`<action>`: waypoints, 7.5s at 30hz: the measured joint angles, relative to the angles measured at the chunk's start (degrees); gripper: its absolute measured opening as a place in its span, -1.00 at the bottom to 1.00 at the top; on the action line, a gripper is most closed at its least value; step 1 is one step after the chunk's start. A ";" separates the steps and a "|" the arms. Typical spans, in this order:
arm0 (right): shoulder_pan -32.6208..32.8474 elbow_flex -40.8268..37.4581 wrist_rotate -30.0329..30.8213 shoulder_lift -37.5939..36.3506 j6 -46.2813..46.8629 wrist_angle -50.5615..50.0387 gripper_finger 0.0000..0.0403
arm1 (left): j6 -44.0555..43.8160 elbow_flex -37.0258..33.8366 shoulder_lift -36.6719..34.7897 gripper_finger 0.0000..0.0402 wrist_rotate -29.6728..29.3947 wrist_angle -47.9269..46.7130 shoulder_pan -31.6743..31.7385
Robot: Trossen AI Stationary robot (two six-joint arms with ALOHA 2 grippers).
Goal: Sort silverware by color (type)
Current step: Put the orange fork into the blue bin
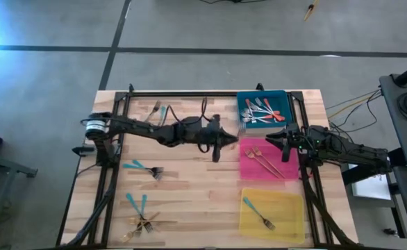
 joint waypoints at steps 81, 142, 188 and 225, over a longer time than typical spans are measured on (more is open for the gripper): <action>-0.13 12.86 10.31 39.44 6.14 25.92 -0.10 | -17.45 0.10 4.19 -1.00 -15.94 9.69 6.86; -0.79 22.43 -10.58 42.86 0.62 9.45 -0.12 | -5.05 -3.39 -0.02 -1.00 -11.33 4.61 -1.05; -0.61 22.40 -15.70 55.10 -8.01 32.95 -0.86 | -6.20 -3.92 0.04 -1.00 -12.97 9.05 -1.67; -30.52 22.45 3.66 61.47 -33.33 9.58 -0.96 | -4.76 -3.64 -0.92 -0.20 -5.49 7.59 -1.66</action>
